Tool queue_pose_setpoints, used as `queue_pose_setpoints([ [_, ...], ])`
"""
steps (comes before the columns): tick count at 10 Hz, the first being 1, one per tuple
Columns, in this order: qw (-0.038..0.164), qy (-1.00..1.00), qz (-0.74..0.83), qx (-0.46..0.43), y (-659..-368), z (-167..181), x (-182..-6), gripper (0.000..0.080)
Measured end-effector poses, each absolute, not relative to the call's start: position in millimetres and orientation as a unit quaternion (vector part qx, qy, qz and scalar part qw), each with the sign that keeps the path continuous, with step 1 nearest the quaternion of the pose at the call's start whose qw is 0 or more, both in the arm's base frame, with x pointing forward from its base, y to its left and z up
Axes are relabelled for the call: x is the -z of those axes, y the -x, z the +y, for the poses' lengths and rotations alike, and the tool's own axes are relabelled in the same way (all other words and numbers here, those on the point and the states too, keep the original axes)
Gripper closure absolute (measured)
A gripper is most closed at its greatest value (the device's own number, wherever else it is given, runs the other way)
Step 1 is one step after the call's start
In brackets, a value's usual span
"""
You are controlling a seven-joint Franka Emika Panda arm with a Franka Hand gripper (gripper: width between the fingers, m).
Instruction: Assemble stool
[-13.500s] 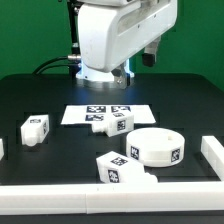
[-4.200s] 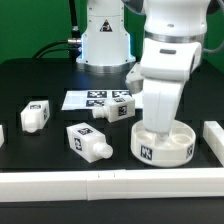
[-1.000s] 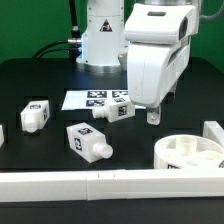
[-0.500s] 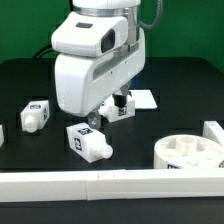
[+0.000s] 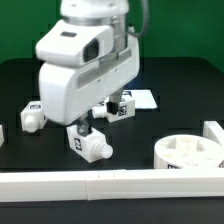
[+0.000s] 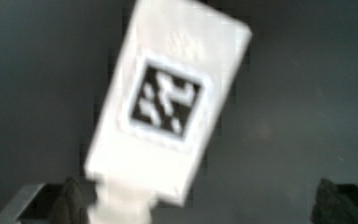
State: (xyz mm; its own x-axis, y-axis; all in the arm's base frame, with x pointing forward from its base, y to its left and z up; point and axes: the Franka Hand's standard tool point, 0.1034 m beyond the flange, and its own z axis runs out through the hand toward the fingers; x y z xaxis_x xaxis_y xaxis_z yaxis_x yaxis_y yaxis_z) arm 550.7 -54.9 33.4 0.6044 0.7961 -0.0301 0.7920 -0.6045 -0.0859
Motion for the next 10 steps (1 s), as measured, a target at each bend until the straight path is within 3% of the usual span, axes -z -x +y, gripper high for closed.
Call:
queue_pose_setpoints([
  [2, 0.027, 0.894, -0.446, -0.024, -546.7, -63.0, -15.5, 0.0150],
  [4, 0.027, 0.894, -0.447, -0.023, -541.1, -62.6, -8.6, 0.0150],
  [6, 0.026, 0.894, -0.447, -0.023, -541.5, -62.3, -8.7, 0.0416],
  [7, 0.026, 0.894, -0.447, -0.023, -541.5, -62.3, -8.8, 0.0482],
  [10, 0.025, 0.842, -0.538, -0.016, -544.3, -55.3, -20.7, 0.0482],
])
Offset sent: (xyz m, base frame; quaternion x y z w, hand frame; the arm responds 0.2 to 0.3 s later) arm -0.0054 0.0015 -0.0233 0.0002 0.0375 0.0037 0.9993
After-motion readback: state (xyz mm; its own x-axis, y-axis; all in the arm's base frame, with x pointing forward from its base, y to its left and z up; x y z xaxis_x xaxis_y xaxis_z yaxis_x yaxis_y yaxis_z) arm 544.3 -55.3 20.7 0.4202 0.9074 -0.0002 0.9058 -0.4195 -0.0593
